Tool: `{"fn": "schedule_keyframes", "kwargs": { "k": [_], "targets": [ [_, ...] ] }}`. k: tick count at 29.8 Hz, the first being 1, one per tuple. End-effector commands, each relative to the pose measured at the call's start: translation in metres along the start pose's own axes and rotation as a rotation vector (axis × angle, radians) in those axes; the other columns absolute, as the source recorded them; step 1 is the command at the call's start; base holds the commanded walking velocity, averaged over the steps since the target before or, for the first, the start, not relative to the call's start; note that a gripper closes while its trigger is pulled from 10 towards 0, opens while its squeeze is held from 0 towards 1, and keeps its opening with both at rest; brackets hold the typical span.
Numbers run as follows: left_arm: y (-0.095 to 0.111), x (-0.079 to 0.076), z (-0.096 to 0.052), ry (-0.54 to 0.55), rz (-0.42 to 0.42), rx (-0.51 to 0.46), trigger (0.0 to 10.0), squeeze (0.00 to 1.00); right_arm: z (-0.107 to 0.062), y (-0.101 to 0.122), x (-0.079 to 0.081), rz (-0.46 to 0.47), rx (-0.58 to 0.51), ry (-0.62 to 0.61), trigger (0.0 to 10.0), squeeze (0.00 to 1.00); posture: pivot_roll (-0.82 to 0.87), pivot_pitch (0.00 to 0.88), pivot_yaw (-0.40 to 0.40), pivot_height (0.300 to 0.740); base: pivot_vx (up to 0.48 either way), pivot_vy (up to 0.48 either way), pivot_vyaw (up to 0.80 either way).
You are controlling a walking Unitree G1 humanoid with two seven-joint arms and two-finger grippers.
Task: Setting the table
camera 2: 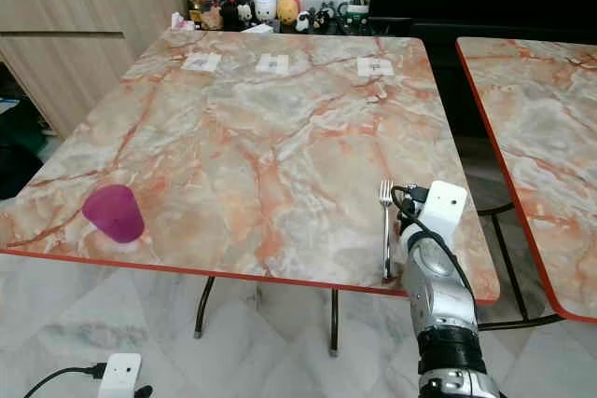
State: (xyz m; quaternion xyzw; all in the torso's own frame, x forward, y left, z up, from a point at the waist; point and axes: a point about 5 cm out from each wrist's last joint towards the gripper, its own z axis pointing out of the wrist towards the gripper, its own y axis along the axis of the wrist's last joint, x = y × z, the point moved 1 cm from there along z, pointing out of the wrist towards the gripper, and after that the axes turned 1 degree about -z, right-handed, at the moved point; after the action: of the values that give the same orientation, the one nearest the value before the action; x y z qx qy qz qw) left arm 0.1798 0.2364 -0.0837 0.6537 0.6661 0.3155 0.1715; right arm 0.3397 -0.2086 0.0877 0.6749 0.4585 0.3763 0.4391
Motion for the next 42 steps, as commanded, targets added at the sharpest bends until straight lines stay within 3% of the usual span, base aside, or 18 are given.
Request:
{"fn": "schedule_keyframes", "kwargs": {
  "k": [1, 16, 36, 37, 38, 39, 42],
  "targets": [
    [-0.007, 0.003, -0.002, 0.0, 0.017, 0.027, 10.0, 0.0, -0.001, 0.0, 0.001, -0.001, 0.001, 0.007, 10.0, 0.0, -0.05, 0.045, 0.039, 0.74, 0.0, 0.0, 0.0],
    [-0.004, 0.005, -0.001, 0.001, 0.022, 0.02, 10.0, 0.0, 0.0, 0.001, -0.004, 0.013, 0.02, -0.011, 10.0, 0.0, -0.05, 0.054, 0.042, 0.74, 0.0, 0.0, 0.0],
    [-0.007, 0.003, -0.002, -0.003, 0.018, 0.026, 10.0, 0.0, 0.007, -0.017, -0.009, 0.037, 0.118, 0.048, 10.0, 0.0, -0.04, 0.071, 0.043, 0.74, 0.0, 0.0, 0.0],
    [-0.007, 0.003, -0.002, -0.003, 0.018, 0.026, 10.0, 0.0, 0.007, -0.017, -0.009, 0.037, 0.118, 0.047, 6.3, 0.0, -0.04, 0.071, 0.042, 0.74, 0.0, 0.0, 0.0],
    [-0.007, 0.003, -0.002, -0.003, 0.018, 0.026, 10.0, 0.0, 0.007, -0.017, -0.01, 0.038, 0.118, 0.048, 6.3, 0.0, -0.04, 0.071, 0.042, 0.74, 0.0, 0.0, 0.0],
    [-0.007, 0.003, -0.002, -0.003, 0.018, 0.027, 10.0, 0.0, 0.007, -0.018, -0.01, 0.039, 0.119, 0.048, 0.0, 0.0, -0.04, 0.072, 0.042, 0.74, 0.0, 0.0, 0.0],
    [-0.008, 0.003, -0.002, -0.004, 0.016, 0.028, 10.0, 0.0, 0.007, -0.02, -0.01, 0.044, 0.122, 0.051, 0.0, 0.0, -0.04, 0.071, 0.042, 0.74, 0.0, 0.0, 0.0]
  ]
}}
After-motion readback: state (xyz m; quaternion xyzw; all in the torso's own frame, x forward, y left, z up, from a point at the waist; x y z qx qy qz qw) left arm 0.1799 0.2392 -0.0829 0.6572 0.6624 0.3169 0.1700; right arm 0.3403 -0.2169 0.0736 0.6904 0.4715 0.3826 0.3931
